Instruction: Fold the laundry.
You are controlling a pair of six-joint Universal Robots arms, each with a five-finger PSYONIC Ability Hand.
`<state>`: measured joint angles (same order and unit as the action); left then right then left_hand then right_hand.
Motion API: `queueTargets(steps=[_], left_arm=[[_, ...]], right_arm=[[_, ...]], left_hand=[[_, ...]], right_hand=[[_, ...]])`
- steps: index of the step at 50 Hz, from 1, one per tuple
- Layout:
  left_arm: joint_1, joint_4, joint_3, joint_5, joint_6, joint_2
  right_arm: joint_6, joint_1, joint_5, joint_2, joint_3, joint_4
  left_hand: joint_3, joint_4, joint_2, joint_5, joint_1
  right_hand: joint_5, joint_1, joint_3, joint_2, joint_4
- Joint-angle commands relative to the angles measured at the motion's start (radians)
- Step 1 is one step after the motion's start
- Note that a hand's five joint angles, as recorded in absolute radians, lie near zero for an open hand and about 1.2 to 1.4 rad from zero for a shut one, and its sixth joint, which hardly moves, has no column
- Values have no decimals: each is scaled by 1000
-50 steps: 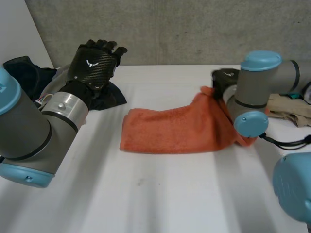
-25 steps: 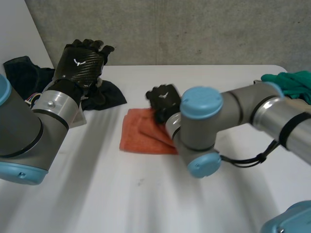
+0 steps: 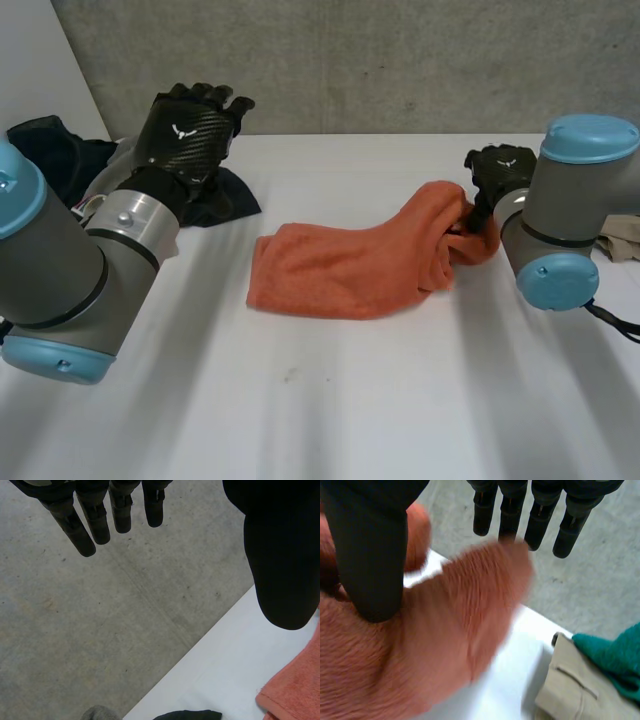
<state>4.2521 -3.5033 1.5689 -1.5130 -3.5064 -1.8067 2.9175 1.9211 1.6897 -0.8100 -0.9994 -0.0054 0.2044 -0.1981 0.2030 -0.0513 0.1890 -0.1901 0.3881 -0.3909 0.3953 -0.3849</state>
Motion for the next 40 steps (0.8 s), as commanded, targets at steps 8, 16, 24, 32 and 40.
queueTargets(steps=[8,16,24,32,40], left_arm=[[11,4,8,-12,4,10],[9,18,11,-10,6,23],[12,40,33,-6,6,32],[6,40,34,-1,4,23],[2,37,36,0,4,13]], right_arm=[[248,-143,-109,-43,67,206],[168,-207,-177,-11,154,401],[-196,-293,-347,-87,-17,478],[-118,-324,-398,-152,-253,359],[-98,-329,-365,-124,-357,138]], left_hand=[[-30,24,-28,51,-15],[-30,24,-28,51,-15],[-30,24,-28,51,-15],[-30,24,-28,51,-15],[-30,24,-28,51,-15]], right_hand=[[-232,209,-206,202,-212],[-256,233,-230,226,-236],[-309,285,-283,278,-289],[-201,178,-175,170,-181],[-171,148,-145,140,-151]])
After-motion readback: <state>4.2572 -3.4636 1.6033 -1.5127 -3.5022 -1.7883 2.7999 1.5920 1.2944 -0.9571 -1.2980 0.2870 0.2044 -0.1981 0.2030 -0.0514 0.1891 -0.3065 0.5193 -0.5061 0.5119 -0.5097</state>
